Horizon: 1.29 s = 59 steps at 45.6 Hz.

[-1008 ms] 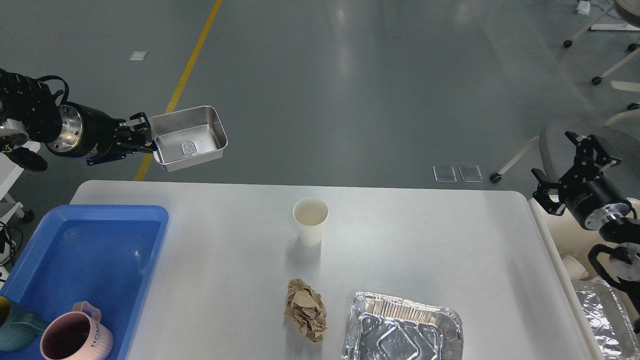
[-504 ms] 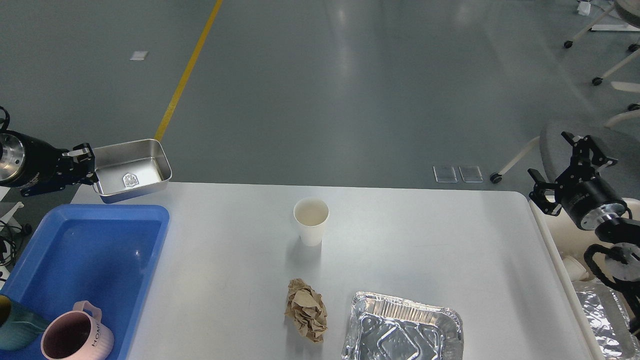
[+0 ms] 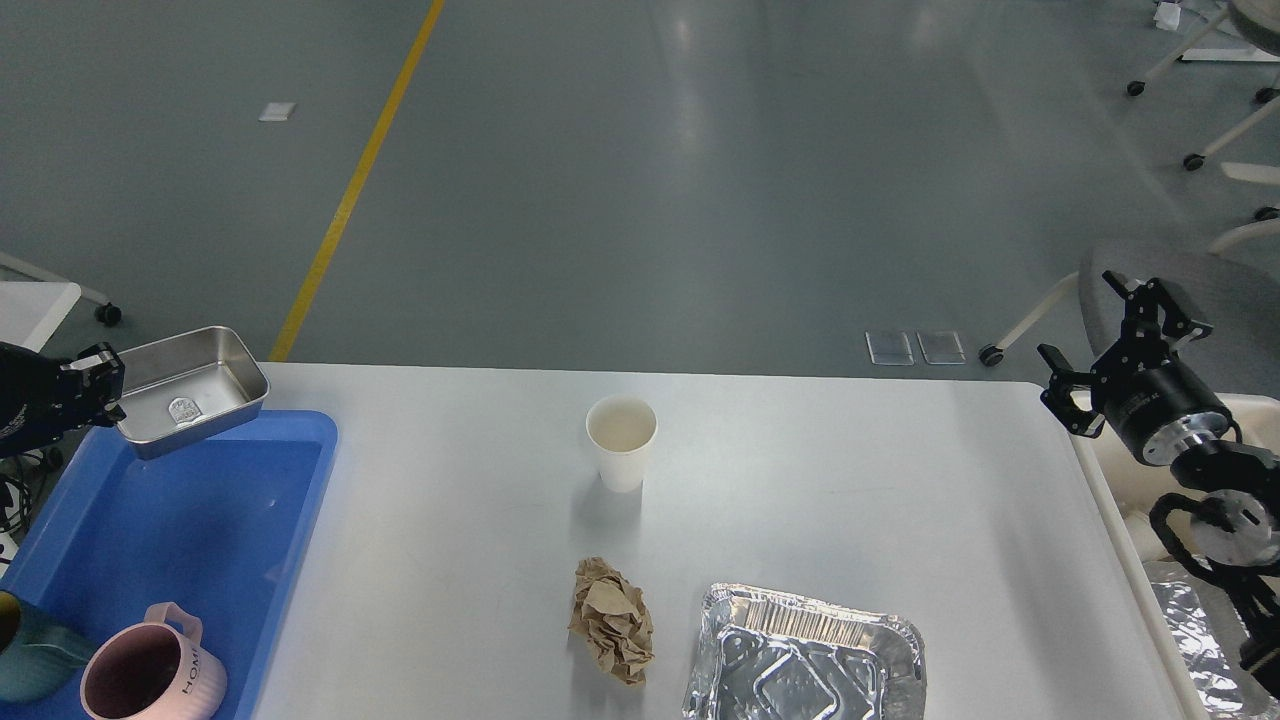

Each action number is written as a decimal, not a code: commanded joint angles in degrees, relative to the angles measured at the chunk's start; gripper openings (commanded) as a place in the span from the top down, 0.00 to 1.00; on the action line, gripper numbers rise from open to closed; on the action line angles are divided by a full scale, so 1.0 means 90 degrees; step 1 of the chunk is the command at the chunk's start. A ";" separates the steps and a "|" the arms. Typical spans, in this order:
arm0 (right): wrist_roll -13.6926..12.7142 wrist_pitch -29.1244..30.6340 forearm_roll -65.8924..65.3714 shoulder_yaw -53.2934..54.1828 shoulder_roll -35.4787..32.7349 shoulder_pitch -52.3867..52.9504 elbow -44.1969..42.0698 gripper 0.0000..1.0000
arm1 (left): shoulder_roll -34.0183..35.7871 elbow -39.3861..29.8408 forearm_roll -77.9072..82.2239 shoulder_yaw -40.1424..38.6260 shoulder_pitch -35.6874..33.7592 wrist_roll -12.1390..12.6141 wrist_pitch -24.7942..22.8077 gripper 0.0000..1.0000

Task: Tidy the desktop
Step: 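Lift the metal tray with the left gripper over the blue bin, then lower the metal tray into the blue bin and release it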

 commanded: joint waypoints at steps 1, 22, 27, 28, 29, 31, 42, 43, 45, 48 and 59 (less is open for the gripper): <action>0.0000 -0.0001 0.0001 -0.0012 0.0063 0.0004 0.0007 0.00 | -0.0076 0.0207 0.0196 0.0033 0.0192 -0.0098 0.0259 1.00; 0.0000 -0.0010 -0.0009 -0.0031 0.0219 0.0004 -0.0002 0.00 | -0.0516 0.1028 0.0225 0.0082 0.0788 -0.0772 0.0894 1.00; 0.0000 -0.0010 -0.0028 -0.0031 0.0219 0.0004 -0.0002 0.00 | -0.0574 0.1125 0.0225 0.0072 0.0915 -0.0820 0.1021 1.00; 0.0000 -0.0010 -0.0029 -0.0031 0.0219 -0.0006 -0.0002 0.00 | -0.0594 0.1164 0.0225 0.0082 0.0925 -0.0850 0.1040 1.00; 0.0000 -0.0010 -0.0029 -0.0031 0.0219 -0.0006 -0.0002 0.00 | -0.0633 0.1203 0.0235 0.0082 0.0925 -0.0869 0.1040 1.00; 0.0000 -0.0010 -0.0038 -0.0031 0.0219 -0.0006 0.0007 0.00 | -0.0740 0.1291 0.0235 0.0082 0.0925 -0.0879 0.1050 1.00; -0.0010 -0.0010 -0.0048 -0.0031 0.0209 -0.0015 0.0007 0.00 | -0.1189 0.1711 0.0401 0.0101 0.0944 -0.0977 0.1167 1.00; -0.0010 -0.0010 -0.0048 -0.0031 0.0209 -0.0016 0.0007 0.00 | -0.1228 0.1740 0.0420 0.0082 0.0944 -0.0977 0.1177 1.00; -0.0010 -0.0010 -0.0048 -0.0031 0.0209 -0.0006 0.0007 0.00 | -0.1287 0.1780 0.0459 0.0082 0.0944 -0.0996 0.1177 1.00; -0.0010 -0.0010 -0.0048 -0.0031 0.0219 -0.0016 0.0007 0.00 | -0.1414 0.1819 0.0479 0.0102 0.0954 -0.1016 0.1187 1.00; -0.0010 -0.0010 -0.0048 -0.0031 0.0209 -0.0055 0.0017 0.00 | -0.1668 0.1848 0.0469 0.0102 0.0954 -0.1006 0.1265 0.98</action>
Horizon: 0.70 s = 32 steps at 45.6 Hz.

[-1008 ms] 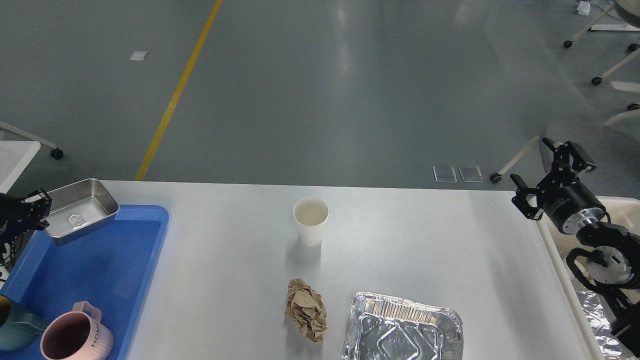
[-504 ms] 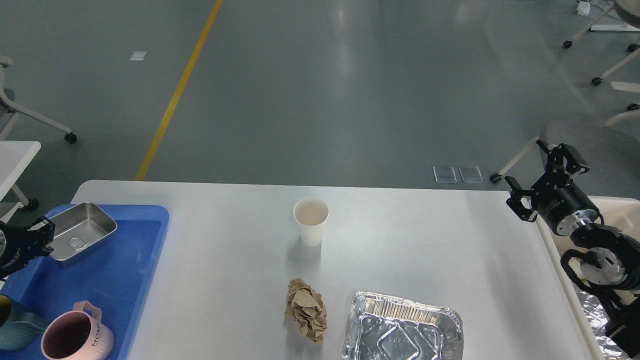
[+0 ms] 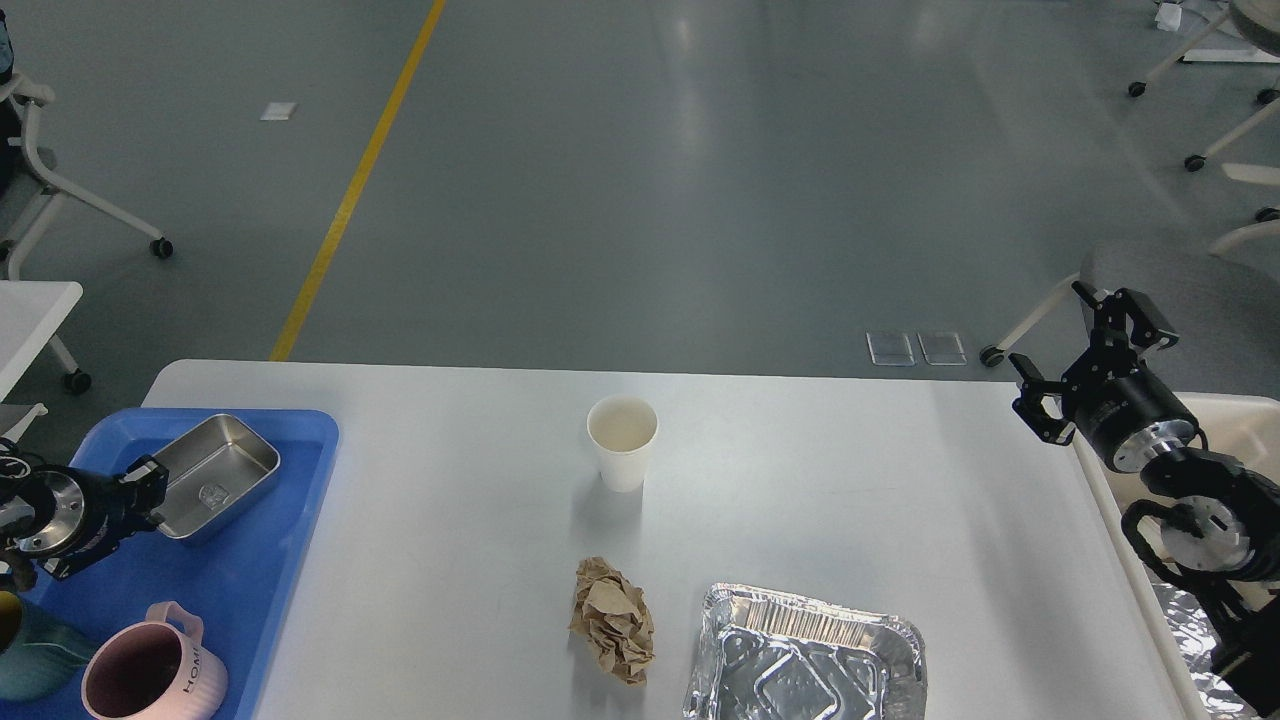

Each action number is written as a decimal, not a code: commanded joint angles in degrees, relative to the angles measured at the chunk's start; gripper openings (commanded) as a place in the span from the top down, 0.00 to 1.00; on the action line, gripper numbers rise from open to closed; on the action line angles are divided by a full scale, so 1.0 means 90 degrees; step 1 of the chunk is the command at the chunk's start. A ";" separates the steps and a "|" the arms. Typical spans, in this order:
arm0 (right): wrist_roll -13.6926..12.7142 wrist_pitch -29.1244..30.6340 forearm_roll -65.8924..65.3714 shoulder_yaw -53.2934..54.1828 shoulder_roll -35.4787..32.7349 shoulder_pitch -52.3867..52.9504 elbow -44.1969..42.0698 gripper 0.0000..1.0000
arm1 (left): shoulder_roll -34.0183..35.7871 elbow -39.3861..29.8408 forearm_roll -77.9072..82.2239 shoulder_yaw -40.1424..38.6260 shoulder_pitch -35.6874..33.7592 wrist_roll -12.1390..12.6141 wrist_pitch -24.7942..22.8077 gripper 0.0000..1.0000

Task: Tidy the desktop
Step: 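Lower the metal tray into the blue bin and release it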

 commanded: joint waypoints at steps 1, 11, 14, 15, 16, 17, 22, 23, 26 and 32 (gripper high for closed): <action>-0.0001 0.0000 0.0000 0.0000 -0.0016 -0.0020 0.0008 0.00 | -0.0040 0.0003 -0.0007 0.0010 0.0000 0.0019 0.0003 0.96; 0.0009 0.0010 0.0000 0.0010 -0.0007 -0.0020 -0.0002 0.00 | 0.0077 0.0003 0.0002 0.0020 0.0000 0.0048 -0.0075 0.78; 0.0009 0.0010 0.0000 0.0000 0.0003 -0.0020 0.0008 0.00 | 0.0106 0.0003 -0.0007 0.0020 0.0000 0.0068 -0.0085 0.70; -0.0001 0.0010 0.0000 0.0000 0.0003 -0.0020 -0.0002 0.00 | 0.0145 0.0003 -0.0027 0.0010 0.0000 0.0068 -0.0104 0.68; 0.0009 0.0000 0.0000 0.0000 0.0003 -0.0029 0.0008 0.00 | 0.0194 0.0003 -0.0046 0.0010 0.0000 0.0068 -0.0133 0.66; -0.0001 0.0010 0.0000 0.0010 0.0003 -0.0029 -0.0002 0.00 | 0.0224 0.0003 -0.0066 0.0010 0.0000 0.0078 -0.0182 0.63; 0.0009 0.0010 0.0000 0.0001 0.0003 -0.0029 0.0008 0.00 | 0.0243 0.0003 -0.0086 -0.0038 -0.0020 0.0097 -0.0358 0.50; 0.0009 0.0000 0.0000 0.0000 0.0003 -0.0020 0.0008 0.00 | 0.0243 0.0003 -0.0086 -0.0048 -0.0030 0.0097 -0.0358 0.48; -0.0001 0.0010 0.0000 0.0000 0.0003 -0.0029 0.0008 0.00 | 0.0224 0.0003 -0.0115 -0.0136 -0.0039 0.0068 -0.0270 0.37; -0.0001 0.0010 0.0000 0.0000 0.0003 -0.0020 0.0008 0.00 | 0.0146 0.0003 -0.0524 -0.0321 -0.0108 0.0019 0.0129 0.16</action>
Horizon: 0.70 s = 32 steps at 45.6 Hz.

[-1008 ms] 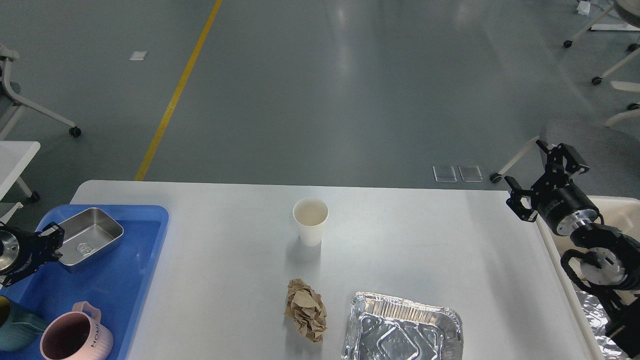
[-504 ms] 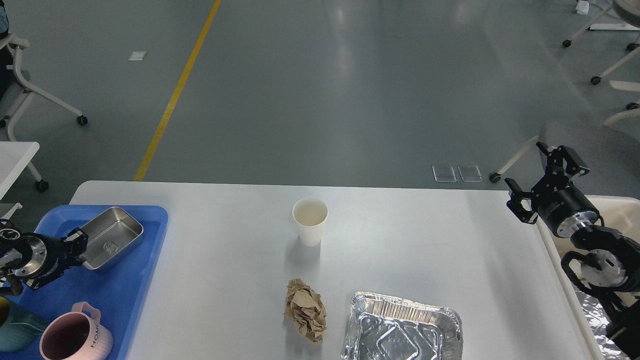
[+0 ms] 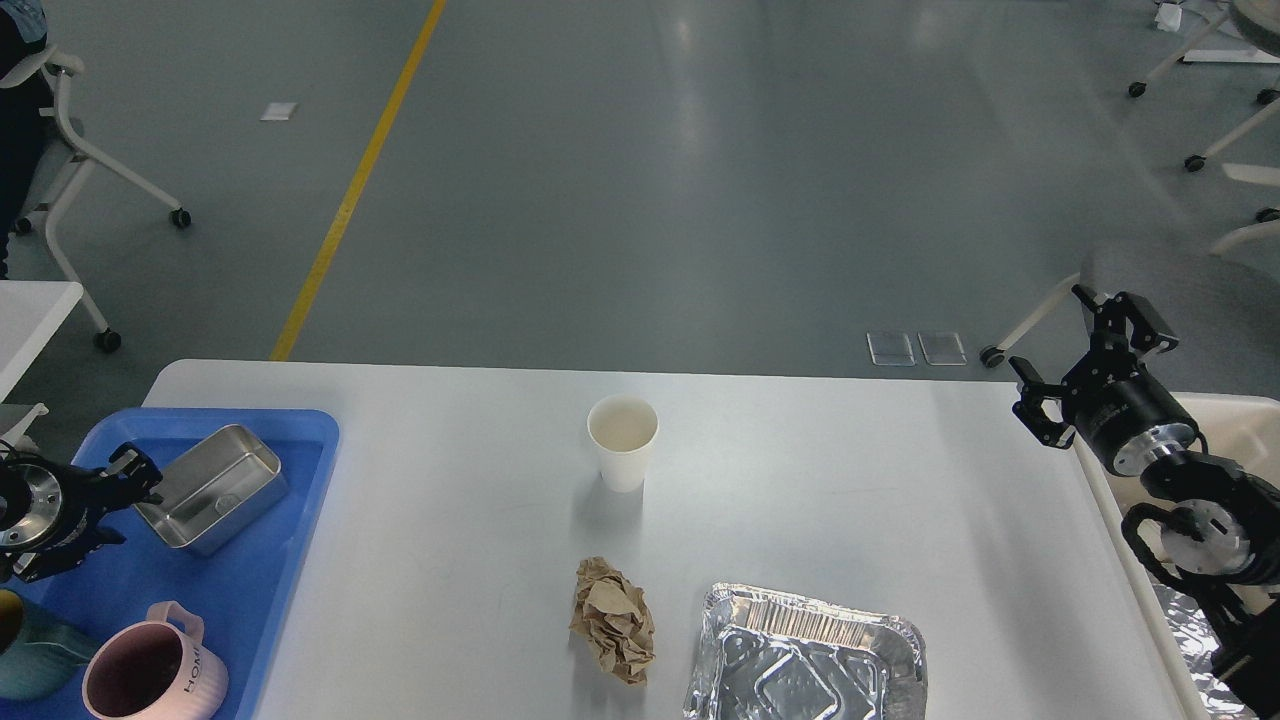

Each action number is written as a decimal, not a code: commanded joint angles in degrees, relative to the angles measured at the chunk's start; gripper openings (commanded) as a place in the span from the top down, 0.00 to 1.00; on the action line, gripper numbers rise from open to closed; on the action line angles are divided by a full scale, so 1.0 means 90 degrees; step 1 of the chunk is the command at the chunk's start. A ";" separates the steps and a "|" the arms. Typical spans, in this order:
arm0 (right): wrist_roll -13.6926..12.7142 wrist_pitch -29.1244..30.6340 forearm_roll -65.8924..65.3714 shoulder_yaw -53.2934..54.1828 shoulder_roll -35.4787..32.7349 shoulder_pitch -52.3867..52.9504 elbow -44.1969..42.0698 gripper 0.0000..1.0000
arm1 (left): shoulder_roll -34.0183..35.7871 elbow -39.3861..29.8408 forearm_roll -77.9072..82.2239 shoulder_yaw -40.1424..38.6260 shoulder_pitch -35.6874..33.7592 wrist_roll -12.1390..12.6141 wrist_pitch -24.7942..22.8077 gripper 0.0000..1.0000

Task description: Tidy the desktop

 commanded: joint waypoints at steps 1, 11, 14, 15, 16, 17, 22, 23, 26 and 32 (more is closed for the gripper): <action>0.0001 -0.0009 0.0000 -0.0004 0.0000 0.0009 0.0004 0.00 | -0.0066 -0.0001 -0.0377 -0.0160 -0.0075 -0.0022 0.0437 0.15; -0.0008 0.0001 0.0000 -0.0004 -0.0010 -0.0001 0.0014 0.00 | -0.0154 -0.0020 -0.0446 -0.0199 -0.0729 -0.0022 0.0516 0.05; -0.0008 0.0001 0.0000 -0.0004 -0.0010 -0.0001 0.0004 0.00 | -0.0368 -0.0127 -0.0446 -0.0209 -0.0982 -0.0032 0.0506 0.04; -0.0008 0.0001 0.0000 -0.0004 -0.0010 -0.0001 0.0004 0.00 | -0.0475 -0.0176 -0.0446 -0.0209 -0.1070 -0.0041 0.0496 0.04; -0.0008 0.0001 0.0000 -0.0004 -0.0010 -0.0001 0.0004 0.00 | -0.0554 -0.0215 -0.0446 -0.0200 -0.1168 -0.0042 0.0487 0.04; -0.0008 -0.0009 0.0000 -0.0004 -0.0010 -0.0001 0.0014 0.00 | -0.0583 -0.0254 -0.0436 -0.0209 -0.1236 -0.0042 0.0477 0.04; -0.0008 0.0001 0.0000 -0.0004 -0.0010 -0.0001 0.0004 0.00 | -0.0623 -0.0332 -0.0417 -0.0200 -0.1383 -0.0284 0.0467 0.04; -0.0008 0.0001 0.0000 -0.0004 -0.0010 -0.0001 0.0004 0.00 | -0.0623 -0.0333 -0.0417 -0.0190 -0.1432 -0.0469 0.0467 0.04; -0.0008 0.0001 0.0000 -0.0004 -0.0020 -0.0001 0.0004 0.00 | -0.0613 -0.0323 -0.0397 -0.0180 -0.1501 -0.1259 0.0467 0.04; -0.0008 0.0001 0.0000 -0.0004 -0.0039 -0.0011 0.0014 0.00 | -0.0652 -0.0323 -0.0465 -0.0190 -0.1432 -0.3183 0.0496 0.04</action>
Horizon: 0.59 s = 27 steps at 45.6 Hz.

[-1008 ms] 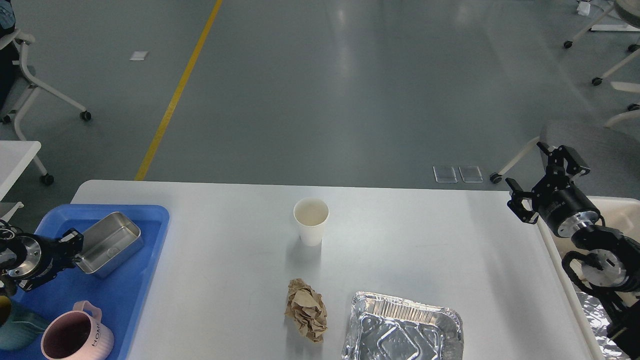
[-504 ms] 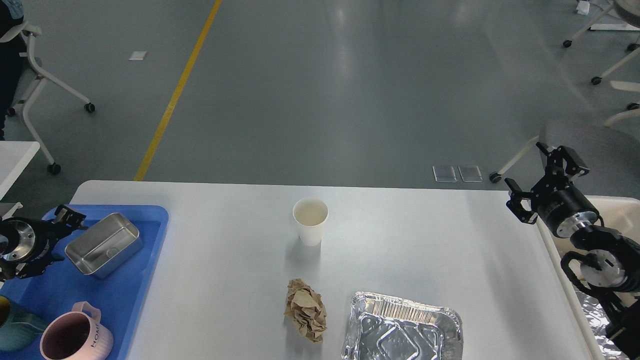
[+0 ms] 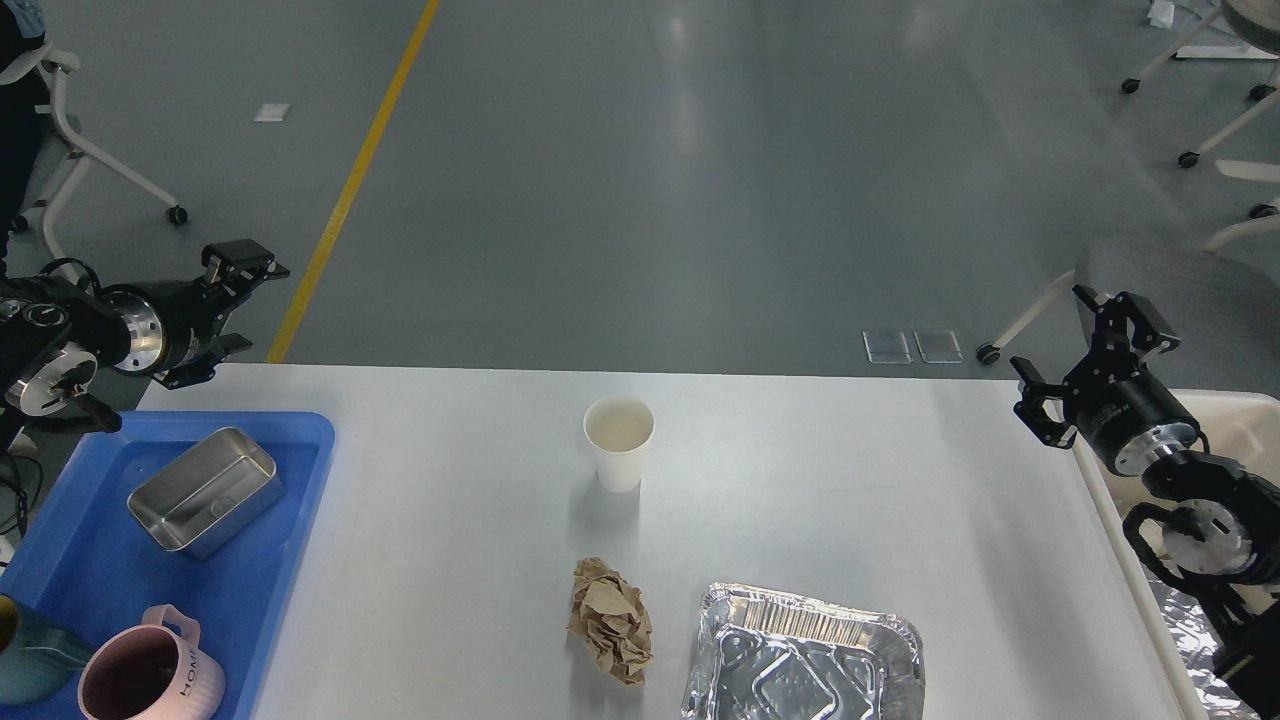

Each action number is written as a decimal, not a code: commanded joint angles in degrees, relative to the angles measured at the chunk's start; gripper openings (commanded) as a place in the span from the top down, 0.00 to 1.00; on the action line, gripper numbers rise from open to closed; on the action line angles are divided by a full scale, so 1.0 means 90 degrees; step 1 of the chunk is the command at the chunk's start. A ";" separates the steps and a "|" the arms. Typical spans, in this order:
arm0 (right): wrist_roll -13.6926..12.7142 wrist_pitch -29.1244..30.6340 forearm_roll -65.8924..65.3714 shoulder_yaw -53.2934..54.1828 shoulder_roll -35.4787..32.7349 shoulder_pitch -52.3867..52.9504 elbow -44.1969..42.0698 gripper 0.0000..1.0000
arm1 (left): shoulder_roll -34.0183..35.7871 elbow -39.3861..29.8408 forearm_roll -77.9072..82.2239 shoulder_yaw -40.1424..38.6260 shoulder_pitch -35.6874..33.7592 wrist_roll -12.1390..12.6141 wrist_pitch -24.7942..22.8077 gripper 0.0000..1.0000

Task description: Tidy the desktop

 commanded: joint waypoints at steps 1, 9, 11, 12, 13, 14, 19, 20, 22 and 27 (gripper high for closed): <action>0.0000 0.0002 0.0000 0.0000 -0.0017 -0.0028 0.0007 0.00 | -0.0053 0.0011 -0.0060 -0.0014 0.0052 -0.1770 0.0006 0.04; 0.0010 0.0002 -0.0010 0.0000 0.0003 -0.0067 -0.0003 0.00 | -0.0132 0.0030 -0.0850 0.0005 0.0394 -0.3502 -0.0014 0.03; 0.0010 0.0002 -0.0010 0.0000 0.0013 -0.0067 -0.0003 0.00 | -0.0200 0.0030 -0.1220 -0.0004 0.0491 -0.3502 -0.0063 0.03; 0.0000 0.0002 -0.0010 0.0000 0.0013 -0.0077 -0.0003 0.00 | -0.0258 0.0050 -0.1435 -0.0024 0.0550 -0.3502 -0.0102 0.03; 0.0000 0.0002 -0.0010 0.0000 0.0022 -0.0087 -0.0003 0.00 | -0.0317 0.0079 -0.1679 -0.0024 0.0599 -0.3502 -0.0131 0.03; 0.0010 0.0002 -0.0010 0.0000 0.0022 -0.0097 -0.0003 0.00 | -0.0385 0.0079 -0.1952 -0.0034 0.0628 -0.3492 -0.0141 0.03; 0.0010 0.0002 -0.0010 0.0000 0.0013 -0.0145 0.0007 0.00 | -0.0698 0.0089 -0.3310 -0.0082 0.0872 -0.3492 -0.0131 0.03; 0.0010 0.0002 -0.0010 0.0000 0.0022 -0.0155 0.0007 0.00 | -0.0737 0.0089 -0.3486 -0.0092 0.0941 -0.3492 -0.0141 0.03; 0.0010 0.0002 -0.0010 0.0000 0.0022 -0.0185 0.0007 0.00 | -0.0844 0.0089 -0.3809 -0.0102 0.1068 -0.3482 -0.0170 0.03; 0.0010 0.0002 -0.0010 0.0000 0.0022 -0.0214 0.0016 0.00 | -0.1342 0.0089 -0.4230 -0.0238 0.1273 -0.3492 -0.0200 0.03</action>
